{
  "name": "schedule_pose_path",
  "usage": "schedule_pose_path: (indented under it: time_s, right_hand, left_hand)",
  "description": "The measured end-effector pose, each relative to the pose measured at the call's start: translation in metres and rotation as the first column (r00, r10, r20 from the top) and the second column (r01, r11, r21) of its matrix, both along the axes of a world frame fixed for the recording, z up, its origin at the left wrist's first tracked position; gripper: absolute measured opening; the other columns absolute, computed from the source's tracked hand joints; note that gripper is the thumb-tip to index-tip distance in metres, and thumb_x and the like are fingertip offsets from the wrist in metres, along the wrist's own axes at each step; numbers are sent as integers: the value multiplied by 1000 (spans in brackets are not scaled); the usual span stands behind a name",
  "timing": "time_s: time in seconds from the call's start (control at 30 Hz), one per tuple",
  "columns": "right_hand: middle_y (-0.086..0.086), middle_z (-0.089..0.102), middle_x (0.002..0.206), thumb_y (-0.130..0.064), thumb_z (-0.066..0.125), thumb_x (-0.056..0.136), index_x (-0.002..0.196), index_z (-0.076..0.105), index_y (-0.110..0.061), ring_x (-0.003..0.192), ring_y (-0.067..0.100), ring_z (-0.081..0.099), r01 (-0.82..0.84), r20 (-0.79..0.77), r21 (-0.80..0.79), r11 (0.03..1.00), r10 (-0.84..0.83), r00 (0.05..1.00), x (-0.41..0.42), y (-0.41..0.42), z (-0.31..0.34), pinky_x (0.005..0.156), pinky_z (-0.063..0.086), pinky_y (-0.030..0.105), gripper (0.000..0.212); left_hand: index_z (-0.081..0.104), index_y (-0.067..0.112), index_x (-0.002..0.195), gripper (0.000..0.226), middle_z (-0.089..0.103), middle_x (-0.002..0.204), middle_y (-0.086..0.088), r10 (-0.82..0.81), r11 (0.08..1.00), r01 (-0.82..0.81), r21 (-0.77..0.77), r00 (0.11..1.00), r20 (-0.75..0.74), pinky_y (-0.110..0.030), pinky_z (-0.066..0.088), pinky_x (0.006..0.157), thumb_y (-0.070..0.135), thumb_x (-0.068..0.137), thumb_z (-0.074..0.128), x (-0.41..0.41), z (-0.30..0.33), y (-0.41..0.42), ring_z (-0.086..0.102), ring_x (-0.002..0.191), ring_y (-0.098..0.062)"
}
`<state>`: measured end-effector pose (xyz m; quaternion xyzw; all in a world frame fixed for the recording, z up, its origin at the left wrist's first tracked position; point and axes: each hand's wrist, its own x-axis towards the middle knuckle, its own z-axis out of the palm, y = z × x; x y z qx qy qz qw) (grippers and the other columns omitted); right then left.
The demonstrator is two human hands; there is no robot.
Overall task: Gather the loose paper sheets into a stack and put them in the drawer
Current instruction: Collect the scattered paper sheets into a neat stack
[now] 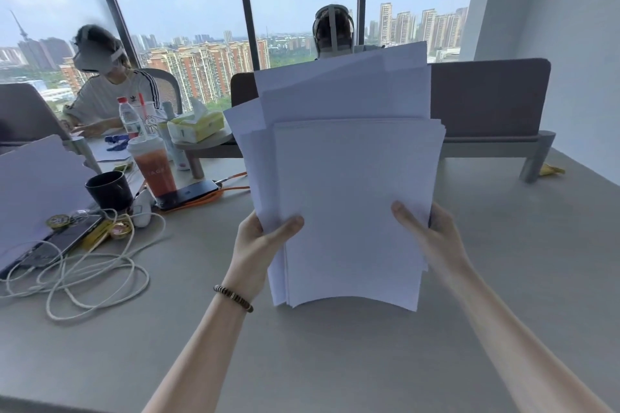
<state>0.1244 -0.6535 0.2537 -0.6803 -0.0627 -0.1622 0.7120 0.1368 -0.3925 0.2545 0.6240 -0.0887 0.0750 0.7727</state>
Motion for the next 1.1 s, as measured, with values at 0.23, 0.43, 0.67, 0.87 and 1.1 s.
schedule_pose_path:
  time_s: [0.23, 0.43, 0.67, 0.87, 1.1]
  right_hand:
    - [12, 74, 107, -32, 75, 83, 117, 59, -1, 93, 24, 74, 46, 120, 66, 997, -54, 991, 7, 0, 1, 73, 61, 33, 48]
    - [-9, 77, 97, -28, 69, 82, 115, 64, -13, 88, 8, 74, 17, 180, 108, 994, -36, 983, 6, 12, 9, 69, 56, 21, 36]
    - [-9, 79, 93, -29, 62, 84, 105, 68, -18, 84, 8, 75, -37, 117, 111, 993, 24, 993, 3, 8, -12, 67, 57, 23, 24]
    - [-8, 79, 90, -31, 58, 84, 102, 69, -18, 88, 11, 76, -90, 2, 128, 988, 91, 996, -2, 8, -40, 67, 58, 21, 25]
    - [22, 71, 105, -60, 77, 74, 107, 65, -6, 91, 28, 70, -16, 110, 129, 991, 2, 994, 5, 3, -13, 77, 58, 50, 65]
  left_hand:
    - [69, 4, 113, 37, 75, 112, -14, -32, 999, 32, -6, 999, 6, -49, 56, 93, 9, 77, 77, 0, 3, -2, 71, 104, -34]
    - [72, 3, 106, 33, 75, 108, -18, -22, 999, 23, -36, 1000, 15, -50, 57, 87, 12, 75, 79, 0, 10, -14, 72, 97, -36]
    - [69, 4, 108, 40, 75, 107, -16, -7, 1000, 8, -23, 1000, 11, -46, 58, 83, 19, 73, 81, 0, 0, -13, 72, 96, -34]
    - [67, 4, 111, 46, 76, 107, -13, -19, 1000, 19, -20, 1000, -4, -40, 56, 76, 24, 71, 81, -3, -14, -15, 73, 95, -30]
    - [54, 6, 126, 48, 73, 113, -13, -67, 990, 77, -116, 994, 83, -37, 58, 75, 6, 82, 70, -2, -7, -13, 72, 95, -28]
